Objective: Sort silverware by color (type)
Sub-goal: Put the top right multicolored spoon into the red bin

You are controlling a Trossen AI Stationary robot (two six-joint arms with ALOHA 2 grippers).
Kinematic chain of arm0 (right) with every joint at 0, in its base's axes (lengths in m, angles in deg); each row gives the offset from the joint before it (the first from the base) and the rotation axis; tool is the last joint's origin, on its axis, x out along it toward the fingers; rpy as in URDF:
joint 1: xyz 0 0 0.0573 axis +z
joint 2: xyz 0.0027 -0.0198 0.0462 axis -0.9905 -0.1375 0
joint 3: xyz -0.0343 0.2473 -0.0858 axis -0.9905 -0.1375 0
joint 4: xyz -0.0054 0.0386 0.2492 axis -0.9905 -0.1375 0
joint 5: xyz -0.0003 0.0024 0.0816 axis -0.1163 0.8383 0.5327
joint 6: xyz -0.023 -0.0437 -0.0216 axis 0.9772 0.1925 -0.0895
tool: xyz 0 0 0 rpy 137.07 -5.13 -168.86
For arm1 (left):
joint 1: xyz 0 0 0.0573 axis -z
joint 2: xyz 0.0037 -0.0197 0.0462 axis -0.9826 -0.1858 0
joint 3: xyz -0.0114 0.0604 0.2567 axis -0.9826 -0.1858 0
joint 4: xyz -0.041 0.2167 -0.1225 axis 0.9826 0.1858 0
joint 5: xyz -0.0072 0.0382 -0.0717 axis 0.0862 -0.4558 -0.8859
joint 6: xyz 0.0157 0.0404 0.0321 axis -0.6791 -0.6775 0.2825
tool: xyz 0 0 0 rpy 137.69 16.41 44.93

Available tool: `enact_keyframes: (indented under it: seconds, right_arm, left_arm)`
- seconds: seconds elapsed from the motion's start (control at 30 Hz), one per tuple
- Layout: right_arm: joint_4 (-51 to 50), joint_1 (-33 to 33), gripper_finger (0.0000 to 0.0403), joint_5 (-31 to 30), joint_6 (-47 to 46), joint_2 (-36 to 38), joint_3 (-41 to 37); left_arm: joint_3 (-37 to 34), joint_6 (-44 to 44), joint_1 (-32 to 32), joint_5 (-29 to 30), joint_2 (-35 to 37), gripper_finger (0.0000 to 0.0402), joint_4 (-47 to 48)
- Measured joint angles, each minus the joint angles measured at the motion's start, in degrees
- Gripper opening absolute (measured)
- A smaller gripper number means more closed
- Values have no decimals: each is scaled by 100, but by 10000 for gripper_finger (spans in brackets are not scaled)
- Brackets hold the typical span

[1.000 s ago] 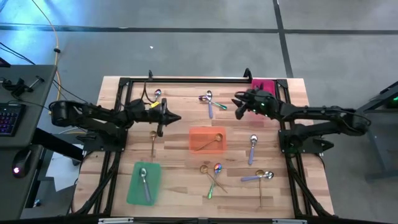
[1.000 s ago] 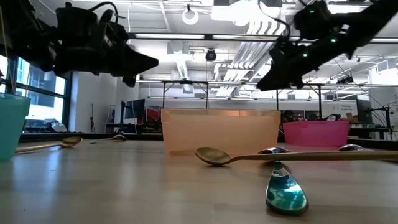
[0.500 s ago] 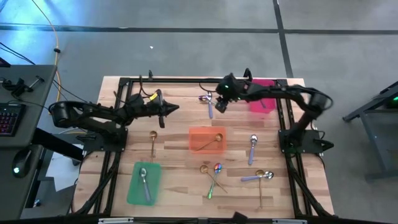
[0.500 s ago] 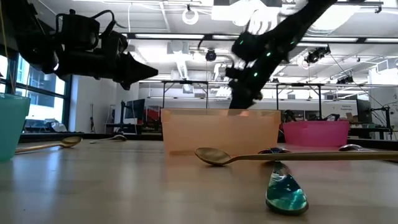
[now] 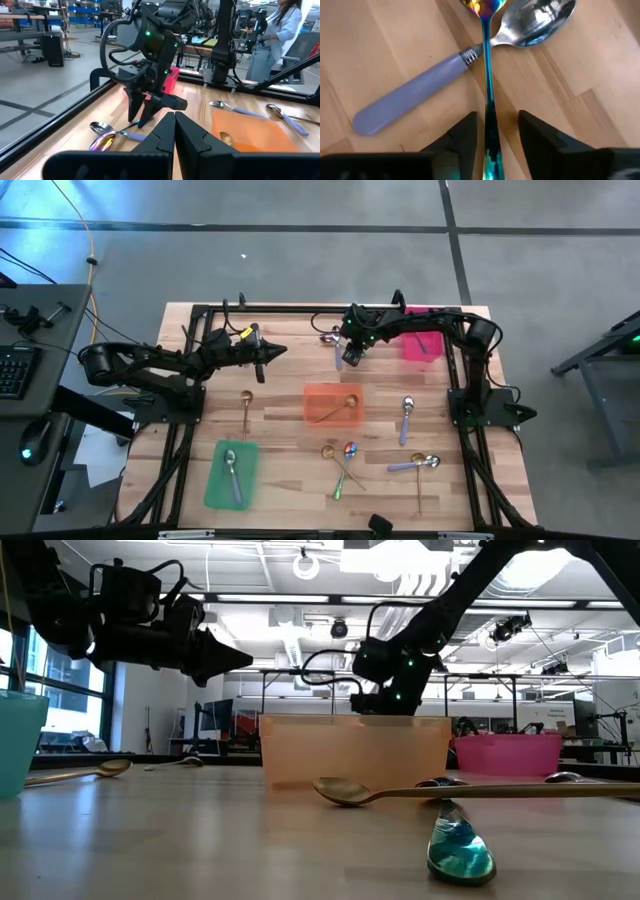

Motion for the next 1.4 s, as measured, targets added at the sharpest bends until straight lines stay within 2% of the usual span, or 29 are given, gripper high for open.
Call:
enact_keyframes:
  seconds: [0.27, 0.5, 0.73, 0.83, 1.03, 1.2, 1.4]
  right_arm:
    - [-68, -78, 11, 22, -10, -63, 15]
    - [-318, -179, 14, 278, -108, 171, -38]
    - [-694, -218, 6, 184, -416, 1005, -33]
    - [-960, -217, 3, -98, -619, 1516, -26]
    - [-2212, -361, 2, -1284, -1507, 2552, -55]
    - [-2270, -712, 1, -1447, -2032, 3431, -937]
    - [-1675, -1433, 1, -1469, -2119, 4223, -2374]
  left_arm:
    - [0, -28, 0, -2, 0, 0, 66]
    - [0, 86, 0, -4, 0, 0, 83]
    - [0, 81, 2, -7, 0, 0, 216]
    - [-2, 77, 2, -8, 0, 0, 234]
    - [-9, 31, 2, -7, 0, 0, 302]
    - [-9, 85, 4, -7, 0, 0, 302]
    - [-9, 115, 4, -7, 0, 0, 289]
